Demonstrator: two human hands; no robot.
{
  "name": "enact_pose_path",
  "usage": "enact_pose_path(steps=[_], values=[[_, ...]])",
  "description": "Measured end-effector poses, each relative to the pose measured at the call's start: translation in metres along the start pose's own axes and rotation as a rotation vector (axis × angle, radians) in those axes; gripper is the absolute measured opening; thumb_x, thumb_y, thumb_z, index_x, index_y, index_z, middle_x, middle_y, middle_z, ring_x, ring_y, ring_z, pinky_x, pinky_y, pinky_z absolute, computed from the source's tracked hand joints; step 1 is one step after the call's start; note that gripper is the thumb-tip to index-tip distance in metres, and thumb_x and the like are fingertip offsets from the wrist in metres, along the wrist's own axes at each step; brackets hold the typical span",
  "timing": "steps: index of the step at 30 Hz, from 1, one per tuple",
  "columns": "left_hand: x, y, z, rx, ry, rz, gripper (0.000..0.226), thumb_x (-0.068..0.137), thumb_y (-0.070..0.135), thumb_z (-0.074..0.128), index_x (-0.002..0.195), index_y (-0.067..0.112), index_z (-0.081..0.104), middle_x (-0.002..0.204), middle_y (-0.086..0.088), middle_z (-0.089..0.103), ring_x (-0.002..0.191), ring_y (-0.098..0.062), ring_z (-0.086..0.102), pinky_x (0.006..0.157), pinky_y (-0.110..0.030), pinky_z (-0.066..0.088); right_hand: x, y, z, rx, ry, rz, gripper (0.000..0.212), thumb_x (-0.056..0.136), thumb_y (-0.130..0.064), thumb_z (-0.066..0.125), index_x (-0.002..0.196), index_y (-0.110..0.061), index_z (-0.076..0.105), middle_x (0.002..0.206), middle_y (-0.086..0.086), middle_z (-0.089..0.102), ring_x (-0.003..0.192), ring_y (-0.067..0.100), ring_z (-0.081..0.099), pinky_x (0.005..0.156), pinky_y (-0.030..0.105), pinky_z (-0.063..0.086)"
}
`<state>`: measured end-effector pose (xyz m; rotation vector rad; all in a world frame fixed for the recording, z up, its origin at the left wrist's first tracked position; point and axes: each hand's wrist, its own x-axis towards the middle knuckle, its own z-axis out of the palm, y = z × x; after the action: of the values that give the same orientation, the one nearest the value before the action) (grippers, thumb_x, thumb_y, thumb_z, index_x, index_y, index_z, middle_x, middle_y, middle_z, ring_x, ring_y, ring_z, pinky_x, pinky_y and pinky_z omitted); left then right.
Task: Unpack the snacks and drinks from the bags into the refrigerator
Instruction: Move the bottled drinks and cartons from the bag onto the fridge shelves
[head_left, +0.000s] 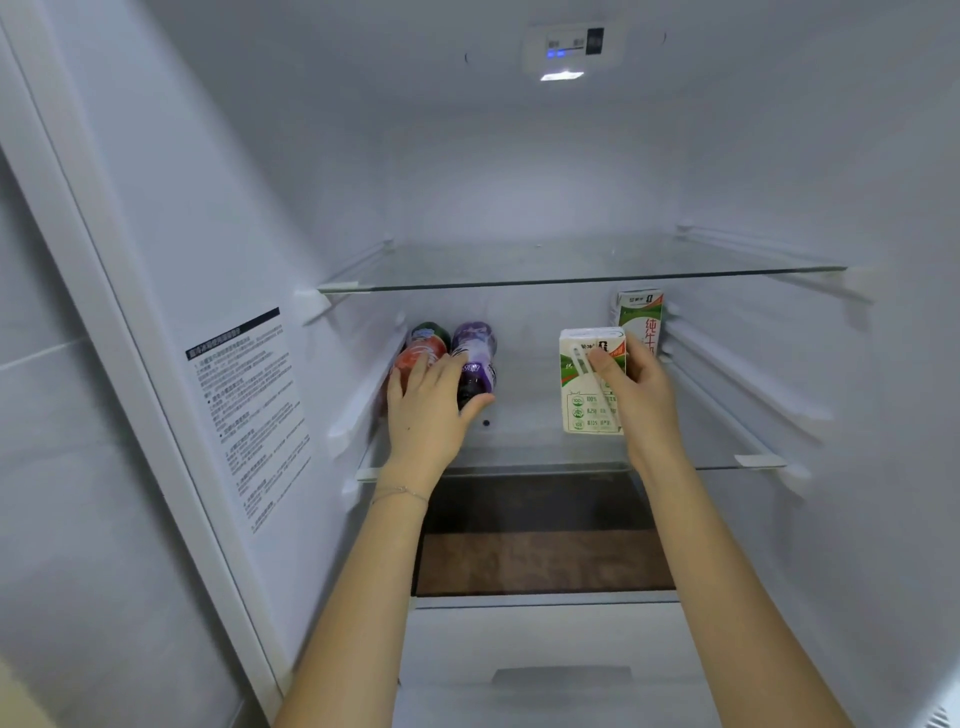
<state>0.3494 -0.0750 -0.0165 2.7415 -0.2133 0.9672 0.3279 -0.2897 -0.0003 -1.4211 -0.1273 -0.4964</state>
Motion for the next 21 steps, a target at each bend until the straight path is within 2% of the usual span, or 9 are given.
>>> enact_pose_path(steps=[3,6,8,11,13,16,18,19,21], values=[[0.001,0.000,0.004,0.012,-0.013,-0.006,0.061,0.093,0.058,0.043,0.144,0.024,0.040,0.144,0.000,0.049,0.138,-0.021,0.036,0.117,-0.047,0.020,0.009,0.000,0.000,-0.020,-0.019,0.026,0.022,0.094,-0.027,0.060,0.116,-0.029,0.057,0.110,-0.004,0.067,0.100,0.016,0.067,0.078,0.032,0.057],[0.002,0.000,0.005,0.035,-0.020,-0.003,0.062,0.094,0.057,0.040,0.145,0.023,0.037,0.147,-0.002,0.046,0.141,-0.022,0.032,0.118,-0.050,0.016,0.010,0.000,-0.001,-0.019,-0.048,0.030,0.016,0.096,-0.027,0.057,0.109,-0.035,0.056,0.105,-0.009,0.066,0.095,0.010,0.066,0.071,0.025,0.055],[0.002,0.005,0.003,0.010,0.005,0.016,0.066,0.094,0.058,0.042,0.149,0.022,0.033,0.153,-0.003,0.038,0.144,-0.023,0.025,0.120,-0.048,0.011,0.008,0.002,-0.002,0.000,-0.051,0.040,0.020,0.095,-0.028,0.057,0.113,-0.037,0.053,0.104,-0.012,0.065,0.093,0.006,0.065,0.068,0.023,0.053],[0.006,0.029,-0.012,-0.338,0.022,0.067,0.068,0.092,0.051,0.055,0.149,0.020,0.034,0.154,-0.001,0.037,0.143,-0.019,0.029,0.119,-0.040,0.021,0.009,0.005,-0.001,-0.001,-0.035,0.048,0.033,0.095,-0.031,0.057,0.127,-0.033,0.050,0.110,-0.010,0.064,0.098,0.008,0.064,0.067,0.022,0.053],[0.012,0.051,-0.019,-0.561,-0.120,0.101,0.066,0.091,0.042,0.062,0.148,0.023,0.035,0.150,0.002,0.042,0.138,-0.014,0.037,0.112,-0.033,0.032,0.010,0.008,-0.001,-0.009,-0.028,0.042,0.044,0.094,-0.031,0.057,0.137,-0.027,0.047,0.117,-0.008,0.063,0.103,0.010,0.063,0.068,0.020,0.053],[0.027,0.076,-0.017,-0.684,-0.362,0.146,0.072,0.087,0.033,0.069,0.148,0.024,0.031,0.145,0.003,0.047,0.122,-0.006,0.048,0.099,-0.023,0.045,0.011,0.010,-0.001,-0.021,-0.023,0.022,0.052,0.094,-0.030,0.059,0.142,-0.022,0.044,0.124,-0.003,0.062,0.104,0.010,0.064,0.066,0.018,0.055],[0.039,0.081,-0.012,-0.762,-0.409,0.104,0.075,0.086,0.024,0.072,0.148,0.022,0.030,0.140,0.002,0.050,0.102,0.001,0.054,0.076,-0.010,0.051,0.012,0.012,-0.003,-0.034,-0.010,0.017,0.053,0.093,-0.030,0.060,0.142,-0.020,0.045,0.125,-0.001,0.062,0.105,0.010,0.063,0.064,0.016,0.054],[0.043,0.081,-0.011,-0.787,-0.419,0.086,0.075,0.085,0.020,0.072,0.148,0.022,0.031,0.136,0.001,0.052,0.093,0.002,0.056,0.069,-0.009,0.051,0.012,0.012,-0.004,-0.044,-0.007,0.016,0.053,0.092,-0.030,0.061,0.141,-0.019,0.045,0.125,-0.001,0.062,0.105,0.010,0.063,0.063,0.014,0.053],[0.048,0.080,-0.009,-0.791,-0.418,0.085,0.071,0.084,0.016,0.073,0.145,0.022,0.035,0.131,0.000,0.056,0.089,0.000,0.058,0.067,-0.013,0.053,0.012,0.013,-0.006,-0.069,-0.018,0.019,0.053,0.091,-0.030,0.062,0.140,-0.019,0.046,0.125,-0.001,0.062,0.106,0.012,0.063,0.064,0.015,0.053]])
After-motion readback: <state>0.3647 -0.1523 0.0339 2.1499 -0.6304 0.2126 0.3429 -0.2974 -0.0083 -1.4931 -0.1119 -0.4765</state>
